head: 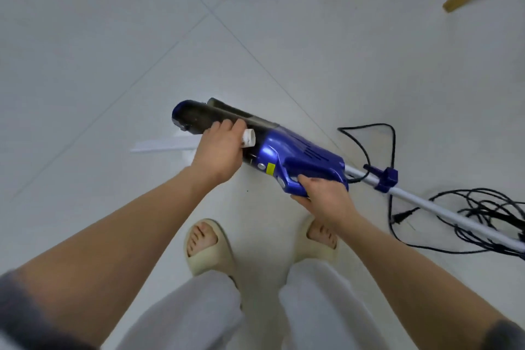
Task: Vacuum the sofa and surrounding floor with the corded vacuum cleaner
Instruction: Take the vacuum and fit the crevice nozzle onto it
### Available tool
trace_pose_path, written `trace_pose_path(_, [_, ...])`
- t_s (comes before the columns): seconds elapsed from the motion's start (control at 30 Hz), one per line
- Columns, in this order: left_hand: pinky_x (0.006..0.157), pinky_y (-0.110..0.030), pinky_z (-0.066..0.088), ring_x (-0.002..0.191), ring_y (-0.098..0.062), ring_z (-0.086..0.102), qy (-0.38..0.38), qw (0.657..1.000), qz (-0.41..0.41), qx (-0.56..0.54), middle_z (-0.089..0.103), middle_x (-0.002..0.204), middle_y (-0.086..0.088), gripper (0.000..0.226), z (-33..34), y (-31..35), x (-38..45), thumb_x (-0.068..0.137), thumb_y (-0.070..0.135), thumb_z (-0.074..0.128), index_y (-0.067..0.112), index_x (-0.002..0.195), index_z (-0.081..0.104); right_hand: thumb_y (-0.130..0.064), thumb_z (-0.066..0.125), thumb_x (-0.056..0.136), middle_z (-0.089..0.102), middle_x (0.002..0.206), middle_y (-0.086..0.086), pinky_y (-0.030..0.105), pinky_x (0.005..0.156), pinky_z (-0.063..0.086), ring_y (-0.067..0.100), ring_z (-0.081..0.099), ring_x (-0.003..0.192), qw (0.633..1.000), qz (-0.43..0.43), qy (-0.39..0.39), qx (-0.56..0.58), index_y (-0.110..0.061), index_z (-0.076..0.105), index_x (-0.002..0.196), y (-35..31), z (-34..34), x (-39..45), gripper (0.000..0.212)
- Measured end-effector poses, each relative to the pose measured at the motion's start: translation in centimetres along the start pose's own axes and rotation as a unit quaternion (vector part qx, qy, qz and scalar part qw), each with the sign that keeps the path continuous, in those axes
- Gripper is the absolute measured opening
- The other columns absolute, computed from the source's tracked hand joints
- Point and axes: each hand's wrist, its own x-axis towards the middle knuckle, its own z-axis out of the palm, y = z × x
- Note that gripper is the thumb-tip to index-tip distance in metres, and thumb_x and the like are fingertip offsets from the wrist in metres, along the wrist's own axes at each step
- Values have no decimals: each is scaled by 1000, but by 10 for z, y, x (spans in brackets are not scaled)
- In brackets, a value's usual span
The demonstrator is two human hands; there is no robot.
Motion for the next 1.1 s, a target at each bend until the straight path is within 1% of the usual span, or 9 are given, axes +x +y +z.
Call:
trace_pose_path(0.23, [80,-34,34,105,-32,48,13,1000,6,11,52,117,-14,45,45,3,23,79,1,56,6,122,43,-29,48,99,61,114,4,31,87,42,24,56,106,1000,13,-15,-1,-17,44,125,18,75,30,29])
trace_pose_path(0.43, [82,-29,31,104,-26,48,21,997,72,10,53,118,-10,39,67,-14,20,84,-1,54,10,120,45,-12,46,96,60,113,3,31,90,46,21,58,102,997,18,-49,-49,-15,44,127,19,100,37,31])
trace_pose_path(0.5, [79,-28,29,100,-24,48,29,993,114,-4,56,114,-7,40,62,-28,17,84,0,56,14,121,49,-15,49,95,58,110,3,29,84,48,21,56,100,996,44,-73,-5,-14,51,118,14,88,41,22])
trace_pose_path(0.57, [78,-29,30,97,-24,50,29,985,168,4,60,108,-4,40,55,-39,13,85,4,60,20,121,54,-16,53,94,60,99,1,23,72,46,20,58,91,986,102,-56,120,-12,57,102,6,64,46,10])
trace_pose_path(0.63, [86,-33,35,98,-25,54,19,980,193,41,61,106,0,43,39,-51,6,86,8,62,27,123,54,-17,51,95,64,90,-2,20,65,44,17,61,83,944,172,-9,281,-14,59,95,-13,25,49,8])
trace_pose_path(0.73, [89,-35,37,99,-24,53,19,980,183,75,57,110,3,49,-1,-65,0,90,13,57,33,132,44,-17,53,95,70,87,3,27,76,53,16,65,83,877,187,55,438,-12,63,94,-45,-44,57,11])
trace_pose_path(0.8, [85,-32,36,102,-23,50,26,983,166,68,55,115,1,54,-34,-75,-5,88,7,53,27,137,41,-14,55,95,72,85,7,30,80,56,20,68,83,848,163,35,503,-9,65,93,-72,-86,64,12])
trace_pose_path(0.93, [77,-27,32,93,-20,44,49,986,151,46,54,106,-1,53,-80,-103,-2,74,-6,52,14,123,44,-15,56,96,71,96,13,34,89,54,24,69,91,841,106,-55,528,-7,65,102,-110,-127,91,14])
trace_pose_path(1.1, [67,-27,23,83,-17,35,-28,986,145,77,36,92,2,39,-83,-129,38,80,2,57,15,112,39,-20,60,94,69,105,6,29,89,54,19,66,99,866,41,-95,489,-11,64,111,-125,-124,155,20])
